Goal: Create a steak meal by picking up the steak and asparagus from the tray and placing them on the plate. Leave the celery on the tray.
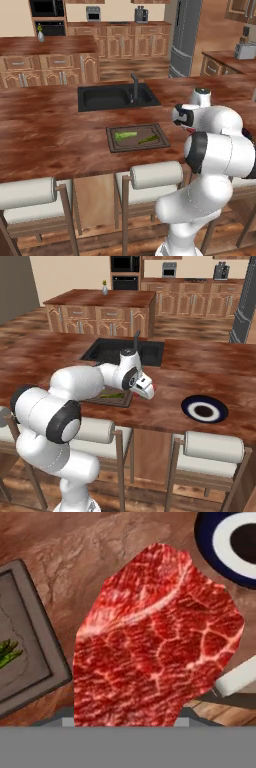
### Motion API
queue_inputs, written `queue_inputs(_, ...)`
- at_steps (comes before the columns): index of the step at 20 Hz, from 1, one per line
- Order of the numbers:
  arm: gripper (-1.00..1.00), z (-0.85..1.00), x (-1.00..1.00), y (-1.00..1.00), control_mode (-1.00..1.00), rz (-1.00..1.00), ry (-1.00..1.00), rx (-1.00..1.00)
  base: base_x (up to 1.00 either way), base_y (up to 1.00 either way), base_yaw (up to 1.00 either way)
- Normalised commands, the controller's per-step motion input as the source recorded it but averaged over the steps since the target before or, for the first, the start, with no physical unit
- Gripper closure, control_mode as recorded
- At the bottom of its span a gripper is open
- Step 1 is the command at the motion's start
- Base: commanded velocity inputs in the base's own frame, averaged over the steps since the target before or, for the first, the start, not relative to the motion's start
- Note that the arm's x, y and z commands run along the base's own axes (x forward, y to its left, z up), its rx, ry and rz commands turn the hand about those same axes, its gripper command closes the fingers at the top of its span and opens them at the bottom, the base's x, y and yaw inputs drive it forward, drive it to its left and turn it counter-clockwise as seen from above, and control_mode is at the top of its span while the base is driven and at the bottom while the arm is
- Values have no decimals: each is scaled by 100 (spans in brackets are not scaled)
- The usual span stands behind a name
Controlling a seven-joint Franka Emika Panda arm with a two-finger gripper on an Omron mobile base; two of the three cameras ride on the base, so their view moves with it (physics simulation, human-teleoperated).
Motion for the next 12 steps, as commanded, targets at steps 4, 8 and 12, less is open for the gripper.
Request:
queue_inputs(4,100,4,-22,-100,-100,0,0,-2,0,0,0)
queue_inputs(8,100,0,3,-85,-100,0,6,-1,0,0,0)
queue_inputs(12,100,-1,13,-76,-100,0,6,0,0,0,0)
